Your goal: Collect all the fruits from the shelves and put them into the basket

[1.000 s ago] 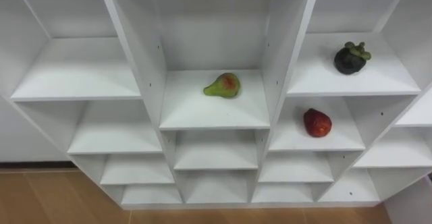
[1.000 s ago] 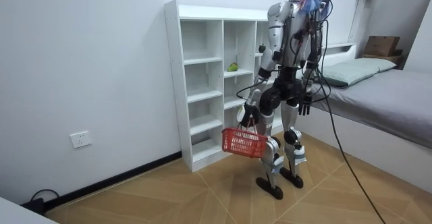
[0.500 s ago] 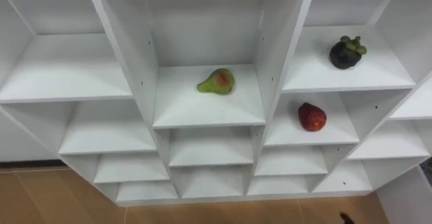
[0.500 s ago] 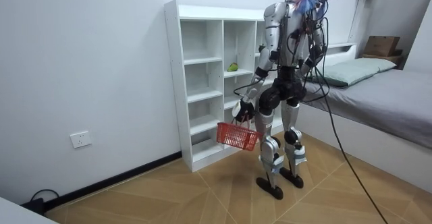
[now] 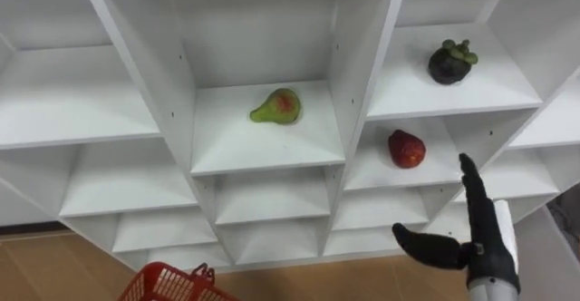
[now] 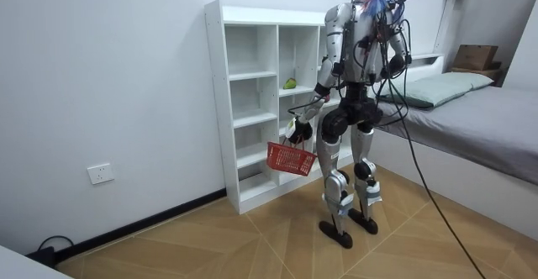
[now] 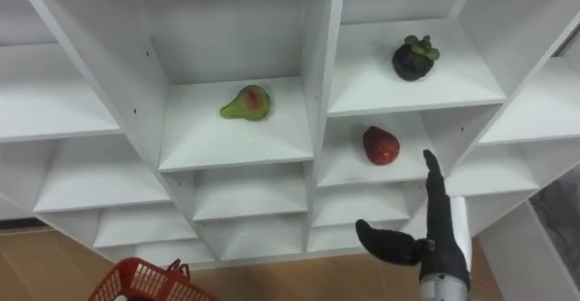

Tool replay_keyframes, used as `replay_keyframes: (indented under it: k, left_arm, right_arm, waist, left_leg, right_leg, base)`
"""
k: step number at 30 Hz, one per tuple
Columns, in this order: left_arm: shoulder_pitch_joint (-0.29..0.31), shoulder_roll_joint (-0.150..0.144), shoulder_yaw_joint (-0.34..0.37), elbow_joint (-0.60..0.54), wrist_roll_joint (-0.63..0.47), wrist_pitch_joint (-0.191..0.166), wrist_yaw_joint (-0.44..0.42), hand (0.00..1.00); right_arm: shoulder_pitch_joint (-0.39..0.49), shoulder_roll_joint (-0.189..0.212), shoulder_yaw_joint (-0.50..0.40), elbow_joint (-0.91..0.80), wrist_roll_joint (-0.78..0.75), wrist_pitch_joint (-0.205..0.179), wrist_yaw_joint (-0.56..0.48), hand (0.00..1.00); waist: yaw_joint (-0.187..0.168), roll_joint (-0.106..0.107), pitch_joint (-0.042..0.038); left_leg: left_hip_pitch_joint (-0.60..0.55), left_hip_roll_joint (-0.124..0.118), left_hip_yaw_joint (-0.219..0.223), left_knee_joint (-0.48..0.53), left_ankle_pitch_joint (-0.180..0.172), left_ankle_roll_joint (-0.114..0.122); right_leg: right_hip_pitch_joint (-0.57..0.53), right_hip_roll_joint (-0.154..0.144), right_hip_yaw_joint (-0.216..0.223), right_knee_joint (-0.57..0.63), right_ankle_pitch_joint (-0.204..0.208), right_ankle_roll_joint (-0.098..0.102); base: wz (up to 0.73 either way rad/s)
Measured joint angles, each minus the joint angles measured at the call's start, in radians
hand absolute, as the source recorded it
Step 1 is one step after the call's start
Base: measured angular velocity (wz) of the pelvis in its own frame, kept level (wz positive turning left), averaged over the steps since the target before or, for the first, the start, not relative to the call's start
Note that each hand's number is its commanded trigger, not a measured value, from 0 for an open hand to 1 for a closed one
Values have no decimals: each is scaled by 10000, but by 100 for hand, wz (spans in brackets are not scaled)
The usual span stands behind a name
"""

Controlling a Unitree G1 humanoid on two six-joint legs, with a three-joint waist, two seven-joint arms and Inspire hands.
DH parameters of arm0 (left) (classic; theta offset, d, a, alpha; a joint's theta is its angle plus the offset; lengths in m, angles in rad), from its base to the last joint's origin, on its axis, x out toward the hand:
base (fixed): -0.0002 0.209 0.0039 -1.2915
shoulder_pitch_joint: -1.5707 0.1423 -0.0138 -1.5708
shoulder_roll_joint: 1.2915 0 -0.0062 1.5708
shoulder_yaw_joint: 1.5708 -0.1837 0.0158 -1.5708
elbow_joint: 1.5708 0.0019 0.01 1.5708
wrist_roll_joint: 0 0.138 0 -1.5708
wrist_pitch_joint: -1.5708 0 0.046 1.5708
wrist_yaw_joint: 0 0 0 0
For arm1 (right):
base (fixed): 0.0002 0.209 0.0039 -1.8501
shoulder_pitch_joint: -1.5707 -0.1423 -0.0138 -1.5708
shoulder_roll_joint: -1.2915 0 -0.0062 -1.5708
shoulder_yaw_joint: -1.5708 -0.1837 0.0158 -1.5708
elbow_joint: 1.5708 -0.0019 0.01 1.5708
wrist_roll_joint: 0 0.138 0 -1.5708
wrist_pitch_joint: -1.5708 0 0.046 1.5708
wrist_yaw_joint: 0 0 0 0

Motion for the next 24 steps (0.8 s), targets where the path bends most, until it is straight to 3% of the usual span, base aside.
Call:
replay_keyframes:
  k: [3, 7, 16, 19, 24]
  left_arm:
    - [5, 22, -172, 125, -429, 6, 6, 100]
    - [-10, 33, -297, 442, -538, 11, -29, 100]
    - [44, 224, -387, 655, -737, 32, -34, 100]
    - [56, 336, -553, 643, -740, 32, -35, 100]
    - [-76, 349, -582, 647, -731, 85, -72, 100]
  right_arm:
    - [-32, -33, 41, -410, 93, -56, -395, 0]
    - [-137, -135, 71, -1225, 99, -63, -739, 0]
    - [-489, -321, 126, -2781, 41, -94, -1553, 0]
    - [-560, -332, 244, -3019, 4, -314, -1791, 0]
    - [-1060, -410, 422, -3013, 78, -333, -1965, 0]
  waist:
    - [-6, 59, 6]
    - [12, 135, -43]
    - [65, -115, 33]
    - [84, -136, 23]
    - [106, -95, 50]
  left_leg:
    - [-6, 6, 5, 1, 1, -1]
    - [15, -2, 119, 1, 2, -5]
    - [-14, 3, 140, 3, 0, -13]
    - [-1, 0, 131, 1, -1, -11]
    - [-13, 13, 138, -3, 0, -11]
  right_leg:
    - [-50, 13, 2, 7, 10, -10]
    - [-140, 46, 76, 59, 25, -28]
    - [-141, 68, 91, 158, 33, -41]
    - [-122, 60, 42, 159, 39, -31]
    - [-154, 57, 40, 158, 40, -31]
  base:
    - [-2]
    - [-8]
    - [-1]
    - [0]
    - [0]
